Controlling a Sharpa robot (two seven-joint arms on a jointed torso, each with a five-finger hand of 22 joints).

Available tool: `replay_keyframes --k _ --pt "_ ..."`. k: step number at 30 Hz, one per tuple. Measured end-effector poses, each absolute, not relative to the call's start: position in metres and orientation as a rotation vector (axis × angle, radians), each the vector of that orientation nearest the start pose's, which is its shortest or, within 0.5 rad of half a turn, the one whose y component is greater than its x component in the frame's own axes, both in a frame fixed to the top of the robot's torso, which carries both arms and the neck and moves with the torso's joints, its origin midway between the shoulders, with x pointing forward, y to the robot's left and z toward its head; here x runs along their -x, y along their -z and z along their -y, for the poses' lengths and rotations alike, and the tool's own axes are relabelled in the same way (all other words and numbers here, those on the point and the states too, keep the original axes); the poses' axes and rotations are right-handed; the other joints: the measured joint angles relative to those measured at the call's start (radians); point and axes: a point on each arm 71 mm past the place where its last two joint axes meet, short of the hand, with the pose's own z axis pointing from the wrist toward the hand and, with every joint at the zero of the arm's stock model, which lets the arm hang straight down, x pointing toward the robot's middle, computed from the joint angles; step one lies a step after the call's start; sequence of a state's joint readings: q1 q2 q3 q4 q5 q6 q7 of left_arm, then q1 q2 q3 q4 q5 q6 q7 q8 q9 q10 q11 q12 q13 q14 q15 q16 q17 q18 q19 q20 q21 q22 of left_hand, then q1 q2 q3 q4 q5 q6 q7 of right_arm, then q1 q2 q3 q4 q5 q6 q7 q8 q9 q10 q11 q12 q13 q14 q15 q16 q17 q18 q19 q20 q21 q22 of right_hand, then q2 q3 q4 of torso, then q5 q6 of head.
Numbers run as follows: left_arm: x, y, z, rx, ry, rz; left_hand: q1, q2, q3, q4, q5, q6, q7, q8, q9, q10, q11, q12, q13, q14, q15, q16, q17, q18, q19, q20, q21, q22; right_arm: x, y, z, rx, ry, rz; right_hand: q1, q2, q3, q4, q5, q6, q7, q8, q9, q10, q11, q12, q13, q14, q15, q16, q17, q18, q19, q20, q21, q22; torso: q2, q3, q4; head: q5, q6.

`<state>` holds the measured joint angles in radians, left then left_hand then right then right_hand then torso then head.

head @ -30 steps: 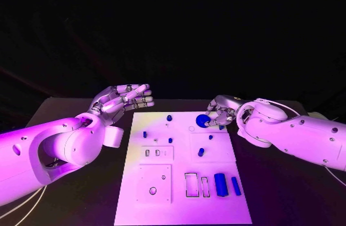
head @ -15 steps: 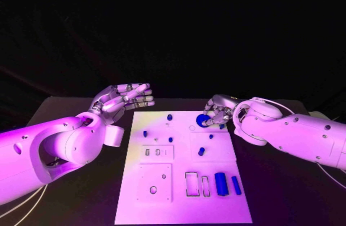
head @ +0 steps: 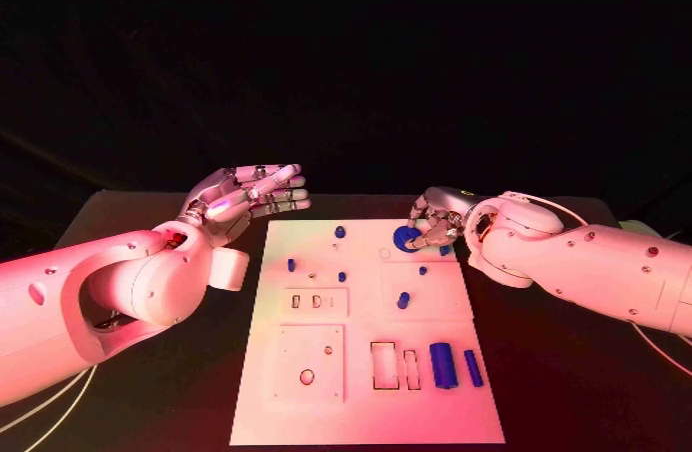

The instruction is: Assemble the parts on the task board

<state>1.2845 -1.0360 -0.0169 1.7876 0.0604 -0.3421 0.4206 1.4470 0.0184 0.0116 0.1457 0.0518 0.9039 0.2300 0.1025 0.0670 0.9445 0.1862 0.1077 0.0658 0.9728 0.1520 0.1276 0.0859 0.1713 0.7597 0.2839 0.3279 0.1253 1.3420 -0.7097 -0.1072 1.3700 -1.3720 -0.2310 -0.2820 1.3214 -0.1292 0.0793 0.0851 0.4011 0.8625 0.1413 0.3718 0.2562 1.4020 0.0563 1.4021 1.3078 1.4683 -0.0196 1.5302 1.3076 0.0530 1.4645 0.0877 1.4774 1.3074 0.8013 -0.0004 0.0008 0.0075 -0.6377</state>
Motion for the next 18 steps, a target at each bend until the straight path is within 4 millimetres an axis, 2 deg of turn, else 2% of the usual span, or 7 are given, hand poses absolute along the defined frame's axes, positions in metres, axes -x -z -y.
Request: replay_keyframes --k 1,2,7,8,18 --pt "-0.4515 0.111 -0.2268 1.083 1.658 -1.315 0.0 0.0 0.0 0.0 0.0 0.0 0.0 0.0 0.0 0.0 0.0 0.0 0.0 0.0 0.0 0.0 0.0 0.0 0.0 0.0 0.0 0.0 -0.5327 0.1545 0.1876 0.058 -0.46 -1.739 0.01 0.003 0.006 -0.005 -0.003 0.0 0.0 0.004 0.001 0.003 -0.003 0.004 0.0 0.0 0.0 0.001 0.0 -0.001 0.0 0.0 0.001 0.0 0.0 0.0001 -0.0006 0.0 -0.001" --pt "-0.4515 0.111 -0.2268 1.083 1.658 -1.315 0.0 0.0 0.0 0.0 0.0 0.0 0.0 0.0 0.0 0.0 0.0 0.0 0.0 0.0 0.0 0.0 0.0 0.0 0.0 0.0 0.0 0.0 -0.5325 0.1545 0.1876 0.061 -0.458 -1.739 0.018 0.007 0.015 -0.009 -0.01 0.003 -0.003 0.01 0.003 0.004 -0.003 0.005 0.0 0.0 0.0 0.004 0.0 -0.011 0.0 0.0 0.004 0.0 0.0 0.0001 -0.0007 0.0 -0.001" --pt "-0.4515 0.1111 -0.2269 1.084 1.658 -1.316 0.0 0.0 0.0 0.0 0.0 0.0 0.0 0.0 0.0 0.0 0.0 0.0 0.0 0.0 0.0 0.0 0.0 0.0 0.0 0.0 0.0 0.0 -0.531 0.1535 0.187 0.082 -0.453 -1.737 0.044 0.017 0.061 -0.032 -0.024 0.014 -0.013 0.03 0.004 0.016 -0.009 0.02 0.0 0.0 0.0 0.005 0.0 -0.011 0.0 0.0 0.012 0.0 -0.001 0.0 -0.0006 -0.001 -0.002" --pt "-0.4515 0.1111 -0.2269 1.084 1.657 -1.316 0.0 0.0 0.0 0.0 0.0 0.0 0.0 0.0 0.0 0.0 0.0 0.0 0.0 0.0 0.0 0.0 0.0 0.0 0.0 0.0 0.0 0.0 -0.5308 0.1532 0.187 0.087 -0.452 -1.735 0.049 0.013 0.069 -0.035 -0.026 0.02 -0.016 0.033 0.005 0.019 -0.012 0.021 0.0 0.0 0.0 0.008 0.0 -0.011 0.0 0.0 0.012 0.0 -0.001 0.0 -0.0001 -0.001 -0.002" --pt "-0.4513 0.1112 -0.227 1.086 1.656 -1.319 0.0 0.0 0.0 0.0 0.0 0.0 0.0 0.0 0.0 0.0 0.0 0.0 0.0 0.0 0.0 0.0 0.0 0.0 0.0 0.0 0.0 0.0 -0.5296 0.1511 0.1826 0.139 -0.438 -1.708 0.056 0.018 0.121 -0.045 -0.036 0.03 -0.016 0.043 0.005 0.027 -0.02 0.027 0.0 -0.004 -0.004 0.008 0.0 -0.011 0.0 0.0 0.018 0.001 -0.001 -0.0001 0.0 -0.003 0.0"
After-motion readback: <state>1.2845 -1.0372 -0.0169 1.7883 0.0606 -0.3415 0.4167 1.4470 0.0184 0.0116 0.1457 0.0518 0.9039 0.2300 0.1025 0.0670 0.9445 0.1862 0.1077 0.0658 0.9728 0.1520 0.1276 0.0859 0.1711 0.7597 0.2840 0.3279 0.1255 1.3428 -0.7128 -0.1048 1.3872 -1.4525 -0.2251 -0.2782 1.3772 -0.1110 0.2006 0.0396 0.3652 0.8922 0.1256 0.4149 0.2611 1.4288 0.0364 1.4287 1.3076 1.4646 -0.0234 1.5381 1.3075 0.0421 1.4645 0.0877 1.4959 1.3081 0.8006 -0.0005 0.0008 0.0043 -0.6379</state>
